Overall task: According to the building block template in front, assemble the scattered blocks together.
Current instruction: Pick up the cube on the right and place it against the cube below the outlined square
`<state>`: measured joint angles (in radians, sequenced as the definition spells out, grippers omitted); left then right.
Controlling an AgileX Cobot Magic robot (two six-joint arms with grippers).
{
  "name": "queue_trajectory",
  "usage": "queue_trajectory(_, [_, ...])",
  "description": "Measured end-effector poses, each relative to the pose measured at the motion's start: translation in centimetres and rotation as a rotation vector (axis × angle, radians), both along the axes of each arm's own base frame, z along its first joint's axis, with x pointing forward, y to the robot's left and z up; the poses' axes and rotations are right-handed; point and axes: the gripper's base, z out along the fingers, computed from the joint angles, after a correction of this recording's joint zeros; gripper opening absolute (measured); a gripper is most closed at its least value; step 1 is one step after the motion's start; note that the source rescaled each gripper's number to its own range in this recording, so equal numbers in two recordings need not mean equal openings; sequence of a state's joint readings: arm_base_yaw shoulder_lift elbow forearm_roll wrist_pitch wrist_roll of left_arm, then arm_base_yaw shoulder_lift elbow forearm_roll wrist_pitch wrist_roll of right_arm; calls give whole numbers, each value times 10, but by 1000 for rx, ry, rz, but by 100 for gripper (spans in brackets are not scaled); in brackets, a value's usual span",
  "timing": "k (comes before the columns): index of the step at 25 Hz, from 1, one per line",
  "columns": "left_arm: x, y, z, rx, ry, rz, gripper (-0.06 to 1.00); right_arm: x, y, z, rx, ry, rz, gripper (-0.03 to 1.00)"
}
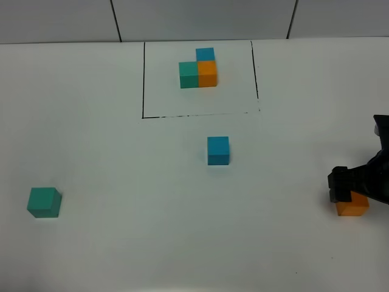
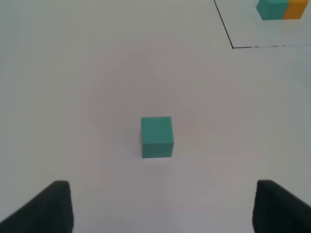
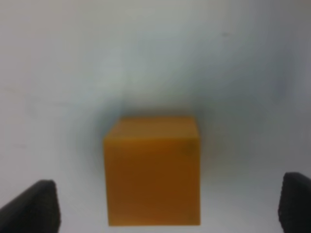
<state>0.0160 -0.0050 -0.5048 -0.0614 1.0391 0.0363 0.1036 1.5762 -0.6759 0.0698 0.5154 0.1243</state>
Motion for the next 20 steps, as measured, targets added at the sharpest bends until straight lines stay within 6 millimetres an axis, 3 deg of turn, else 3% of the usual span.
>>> queue_trajectory(5, [0, 0, 0, 0, 0, 0, 70, 1, 2, -18, 7, 59, 28, 81])
queue_trajectory(7, [0, 0, 0, 0, 0, 0, 70, 1, 3, -21, 14, 69, 30, 73])
queue_trajectory(9, [0, 0, 0, 0, 0, 0, 70, 1, 3, -22, 15, 66, 32, 56])
queue_trajectory(12, [0, 0, 0, 0, 0, 0, 70, 1, 3, -22, 17, 63, 30, 4])
queue_trajectory(20, [0, 0, 0, 0, 0, 0, 70, 0, 17, -21, 14, 58, 73, 1])
